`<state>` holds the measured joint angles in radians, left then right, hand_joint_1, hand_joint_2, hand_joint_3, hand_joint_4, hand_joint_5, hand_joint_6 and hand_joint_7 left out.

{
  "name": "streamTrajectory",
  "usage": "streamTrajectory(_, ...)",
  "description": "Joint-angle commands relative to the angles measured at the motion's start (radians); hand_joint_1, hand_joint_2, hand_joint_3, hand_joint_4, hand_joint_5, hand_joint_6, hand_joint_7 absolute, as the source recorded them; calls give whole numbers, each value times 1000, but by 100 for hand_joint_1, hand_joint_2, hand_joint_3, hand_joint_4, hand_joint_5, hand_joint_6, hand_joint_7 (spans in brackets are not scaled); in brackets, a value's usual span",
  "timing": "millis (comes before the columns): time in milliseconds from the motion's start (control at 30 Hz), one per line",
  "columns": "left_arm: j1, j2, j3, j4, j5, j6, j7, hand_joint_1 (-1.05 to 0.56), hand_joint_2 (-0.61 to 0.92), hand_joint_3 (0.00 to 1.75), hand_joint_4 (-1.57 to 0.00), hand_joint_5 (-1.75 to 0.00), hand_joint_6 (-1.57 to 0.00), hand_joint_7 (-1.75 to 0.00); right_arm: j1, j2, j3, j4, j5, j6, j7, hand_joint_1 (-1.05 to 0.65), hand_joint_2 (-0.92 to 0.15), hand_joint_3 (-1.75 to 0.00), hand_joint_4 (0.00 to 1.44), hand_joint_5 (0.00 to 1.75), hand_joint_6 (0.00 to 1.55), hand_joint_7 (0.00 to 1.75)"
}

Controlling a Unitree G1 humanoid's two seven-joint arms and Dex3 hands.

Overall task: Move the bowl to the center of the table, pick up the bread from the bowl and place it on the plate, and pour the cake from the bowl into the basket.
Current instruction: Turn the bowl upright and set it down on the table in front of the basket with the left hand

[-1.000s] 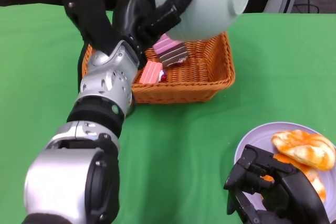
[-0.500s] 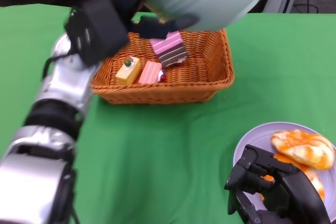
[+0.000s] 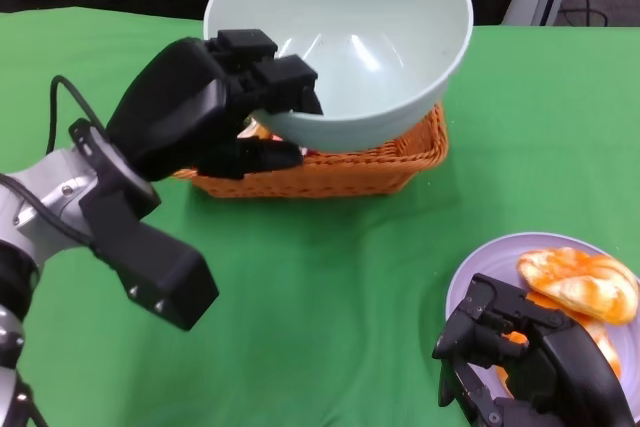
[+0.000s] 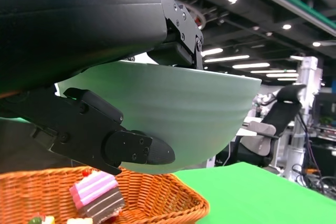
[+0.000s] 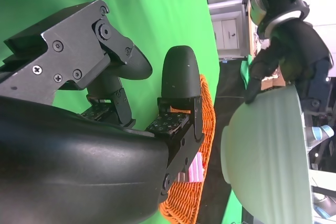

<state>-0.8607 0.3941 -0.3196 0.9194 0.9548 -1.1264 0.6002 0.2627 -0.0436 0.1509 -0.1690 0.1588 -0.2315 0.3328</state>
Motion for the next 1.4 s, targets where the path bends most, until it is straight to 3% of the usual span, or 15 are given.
streamTrajectory(33,8,55,-39,-21,42,-10,108,-26,92,31,-68,-175,-59,-140,-7,-9,-10,12,4,-11,1,-4,-56,-120,66,174,60,151)
streamTrajectory(167,6,75,-80,-16,62,-12,166,-26,92,31,-68,-175,-60,-140,-8,-9,-11,13,6,-9,2,-4,-56,-121,66,174,60,151)
streamTrajectory(267,109,160,-148,-58,168,-28,339,-22,89,25,-67,-175,-49,-162,-14,-8,-12,16,9,-7,3,-6,-56,-120,66,174,60,151)
streamTrajectory(400,130,193,-222,-54,250,3,495,-19,88,23,-66,-175,-44,-169,-16,-9,-16,20,10,-10,8,-6,-56,-119,66,174,60,151)
streamTrajectory(733,146,234,-350,-38,307,43,681,-17,89,21,-64,-175,-43,-165,-13,-10,-19,12,1,-6,4,-5,-55,-120,67,174,60,152)
streamTrajectory(900,233,275,-473,-56,398,69,834,-20,87,16,-67,-175,-50,-162,-10,-6,-18,12,12,3,7,-5,-55,-121,67,175,60,151)
streamTrajectory(1133,260,289,-542,-49,413,82,900,-18,86,12,-70,-175,-64,-147,-6,-9,-16,-4,10,21,3,-5,-55,-121,67,175,60,151)
streamTrajectory(1400,277,303,-585,-36,407,81,868,-15,86,8,-69,-175,-58,-158,-2,-7,-16,-12,12,32,4,-5,-55,-120,66,175,60,150)
